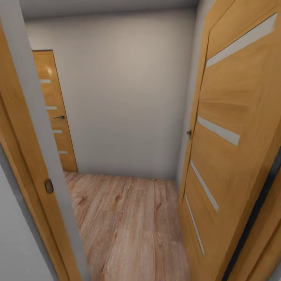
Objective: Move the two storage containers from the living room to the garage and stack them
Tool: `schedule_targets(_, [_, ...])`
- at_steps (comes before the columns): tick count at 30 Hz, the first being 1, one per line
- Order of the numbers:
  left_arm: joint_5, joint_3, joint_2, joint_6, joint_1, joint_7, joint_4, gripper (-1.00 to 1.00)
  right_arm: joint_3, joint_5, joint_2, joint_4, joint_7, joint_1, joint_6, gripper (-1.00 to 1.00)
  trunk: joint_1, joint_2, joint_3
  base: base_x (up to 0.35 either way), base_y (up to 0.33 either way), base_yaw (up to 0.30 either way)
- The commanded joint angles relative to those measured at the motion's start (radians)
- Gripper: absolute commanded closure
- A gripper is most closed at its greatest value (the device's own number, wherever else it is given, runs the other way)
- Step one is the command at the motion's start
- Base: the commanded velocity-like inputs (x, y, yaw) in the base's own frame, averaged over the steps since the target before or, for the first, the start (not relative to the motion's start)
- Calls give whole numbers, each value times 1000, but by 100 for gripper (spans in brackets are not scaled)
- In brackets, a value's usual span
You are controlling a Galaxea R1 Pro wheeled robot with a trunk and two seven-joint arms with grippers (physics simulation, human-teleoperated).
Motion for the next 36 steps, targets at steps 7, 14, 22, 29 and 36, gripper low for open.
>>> schedule_targets(7, [7, -2, 0, -1, -1, 1, 1, -100, 8, -8, 1, 3, -1, -1, -6, -100, 1, -1, -1, 304, 130, 0])
schedule_targets(14, [7, -3, 0, 2, -1, 1, 1, -100, 7, -9, 2, 3, -1, -1, -6, -100, 1, -1, -1, 319, 13, 0])
schedule_targets(22, [7, -2, -2, -4, -1, 1, 1, -100, 6, -10, 2, 3, -1, -1, -6, -100, 1, -1, -1, 145, -46, 0])
schedule_targets(29, [7, -3, -2, -4, -1, 2, 1, -100, 5, -13, 3, 3, -2, -1, -6, -100, 1, -1, -1, 5, -2, 0])
schedule_targets(36, [7, -3, -1, -4, -1, 3, 1, -100, 5, -14, 2, 3, -2, -1, -6, -100, 1, -1, -1, 34, -52, 0])
